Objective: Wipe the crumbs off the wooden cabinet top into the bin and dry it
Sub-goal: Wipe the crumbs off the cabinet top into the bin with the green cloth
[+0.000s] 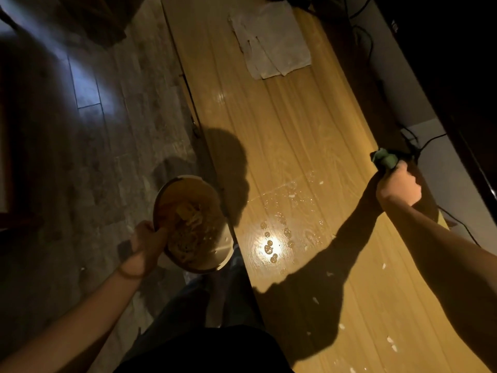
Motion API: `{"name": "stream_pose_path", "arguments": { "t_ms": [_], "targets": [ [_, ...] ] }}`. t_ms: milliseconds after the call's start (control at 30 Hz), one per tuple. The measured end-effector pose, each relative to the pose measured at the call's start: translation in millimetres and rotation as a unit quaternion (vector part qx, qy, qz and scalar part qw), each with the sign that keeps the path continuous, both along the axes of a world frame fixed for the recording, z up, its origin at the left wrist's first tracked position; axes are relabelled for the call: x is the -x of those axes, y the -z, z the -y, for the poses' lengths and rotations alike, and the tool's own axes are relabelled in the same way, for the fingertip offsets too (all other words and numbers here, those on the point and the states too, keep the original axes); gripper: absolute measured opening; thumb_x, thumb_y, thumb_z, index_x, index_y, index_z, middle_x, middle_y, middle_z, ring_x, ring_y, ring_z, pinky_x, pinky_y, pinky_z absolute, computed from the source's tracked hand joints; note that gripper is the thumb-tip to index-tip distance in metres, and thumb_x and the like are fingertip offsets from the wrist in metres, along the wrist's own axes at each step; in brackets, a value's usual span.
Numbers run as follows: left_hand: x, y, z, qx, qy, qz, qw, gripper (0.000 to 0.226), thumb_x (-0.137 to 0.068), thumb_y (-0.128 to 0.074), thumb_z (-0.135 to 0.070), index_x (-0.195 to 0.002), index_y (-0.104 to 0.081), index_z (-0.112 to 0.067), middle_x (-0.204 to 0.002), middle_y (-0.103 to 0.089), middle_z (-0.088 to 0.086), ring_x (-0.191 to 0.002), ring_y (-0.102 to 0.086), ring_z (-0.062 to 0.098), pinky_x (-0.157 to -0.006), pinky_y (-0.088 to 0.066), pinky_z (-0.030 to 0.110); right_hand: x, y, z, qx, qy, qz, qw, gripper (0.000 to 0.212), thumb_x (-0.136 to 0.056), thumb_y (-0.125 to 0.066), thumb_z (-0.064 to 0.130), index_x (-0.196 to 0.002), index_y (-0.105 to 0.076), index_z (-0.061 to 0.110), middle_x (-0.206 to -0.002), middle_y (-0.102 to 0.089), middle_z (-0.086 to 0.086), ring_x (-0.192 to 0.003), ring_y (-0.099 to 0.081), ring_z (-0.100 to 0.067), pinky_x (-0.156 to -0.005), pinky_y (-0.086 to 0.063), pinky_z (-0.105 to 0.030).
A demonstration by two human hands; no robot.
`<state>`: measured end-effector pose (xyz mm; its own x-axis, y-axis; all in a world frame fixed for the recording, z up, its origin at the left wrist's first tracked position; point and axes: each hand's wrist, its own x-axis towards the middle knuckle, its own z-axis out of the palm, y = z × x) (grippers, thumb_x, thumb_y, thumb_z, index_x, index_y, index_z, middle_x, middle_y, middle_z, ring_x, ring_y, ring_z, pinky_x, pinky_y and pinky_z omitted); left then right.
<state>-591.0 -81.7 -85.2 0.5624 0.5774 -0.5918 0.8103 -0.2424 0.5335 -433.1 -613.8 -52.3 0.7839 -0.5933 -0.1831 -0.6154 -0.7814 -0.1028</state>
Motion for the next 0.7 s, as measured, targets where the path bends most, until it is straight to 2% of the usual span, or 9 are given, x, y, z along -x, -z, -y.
{"name": "stream_pose_path", "arguments": {
  "t_ms": [100, 200, 267, 400, 467, 600, 700],
  "targets": [
    [2.2, 0.8, -0.4, -0.022, 0.006, -0.011, 1.0, 0.024, -0.078, -0.075, -0.017, -0.081, -0.054, -0.005, -0.075, -0.055, 0.012, -0.075, -0.057, 0.029, -0.063, -0.046, 0.04, 4.9, -1.1, -27.9, -0.018, -0.01, 0.021, 1.0, 0.037, -0.098, -0.047, 0.006, -0.134, -0.043, 0.014, -0.129, -0.061, -0.02, -0.11, -0.062, -0.046, -0.09, -0.052, -0.057],
    [6.2, 2.6, -1.1, -0.031, 0.02, -0.016, 0.999, 0.024, -0.08, -0.074, -0.021, -0.085, -0.057, -0.004, -0.073, -0.055, 0.008, -0.066, -0.054, 0.023, -0.054, -0.038, 0.03, 17.1, 0.0, -65.7, -0.033, -0.056, 0.025, 0.998, 0.042, -0.098, -0.048, 0.009, -0.139, -0.038, 0.015, -0.143, -0.049, -0.017, -0.118, -0.057, -0.043, -0.093, -0.053, -0.059],
    [6.1, 3.0, -2.4, -0.022, 0.023, -0.016, 0.999, 0.026, -0.082, -0.073, -0.025, -0.083, -0.056, -0.006, -0.073, -0.056, 0.009, -0.066, -0.055, 0.023, -0.056, -0.041, 0.032, 26.4, 1.1, -94.0, -0.017, -0.075, 0.008, 0.997, 0.05, -0.101, -0.048, 0.011, -0.148, -0.032, 0.014, -0.156, -0.038, -0.016, -0.125, -0.054, -0.044, -0.093, -0.052, -0.058],
    [5.3, 2.9, -7.7, 0.013, 0.016, -0.004, 1.0, 0.029, -0.083, -0.074, -0.032, -0.078, -0.053, -0.012, -0.079, -0.061, 0.016, -0.073, -0.061, 0.031, -0.064, -0.048, 0.041, 49.6, 3.3, -148.9, -0.011, -0.119, -0.007, 0.993, 0.053, -0.103, -0.048, 0.016, -0.153, -0.03, 0.014, -0.161, -0.029, -0.014, -0.128, -0.05, -0.042, -0.084, -0.055, -0.053],
    [5.2, 1.3, -9.2, 0.024, 0.023, -0.006, 0.999, 0.027, -0.084, -0.073, -0.032, -0.08, -0.053, -0.014, -0.082, -0.061, 0.014, -0.076, -0.06, 0.029, -0.065, -0.049, 0.04, 61.8, 5.9, -172.7, -0.015, -0.136, -0.019, 0.99, 0.055, -0.103, -0.049, 0.018, -0.154, -0.029, 0.015, -0.163, -0.027, -0.013, -0.131, -0.046, -0.041, -0.084, -0.055, -0.052],
    [4.9, -1.5, -6.4, 0.015, 0.027, -0.006, 1.0, 0.023, -0.085, -0.071, -0.021, -0.078, -0.049, -0.017, -0.077, -0.054, 0.005, -0.079, -0.056, 0.026, -0.062, -0.044, 0.033, 87.8, 9.3, -227.7, -0.01, -0.18, -0.031, 0.983, 0.063, -0.098, -0.048, 0.006, -0.157, -0.027, 0.015, -0.166, -0.023, -0.014, -0.136, -0.043, -0.039, -0.087, -0.056, -0.051],
    [6.8, -5.6, -5.9, 0.023, 0.022, -0.01, 0.999, 0.021, -0.084, -0.071, -0.018, -0.081, -0.051, -0.018, -0.081, -0.057, 0.005, -0.083, -0.058, 0.026, -0.062, -0.045, 0.034, 114.5, 10.2, -279.8, -0.015, -0.216, -0.027, 0.976, 0.062, -0.099, -0.038, 0.004, -0.158, -0.026, 0.018, -0.167, -0.021, -0.013, -0.137, -0.043, -0.036, -0.087, -0.058, -0.047]
  ]
}}
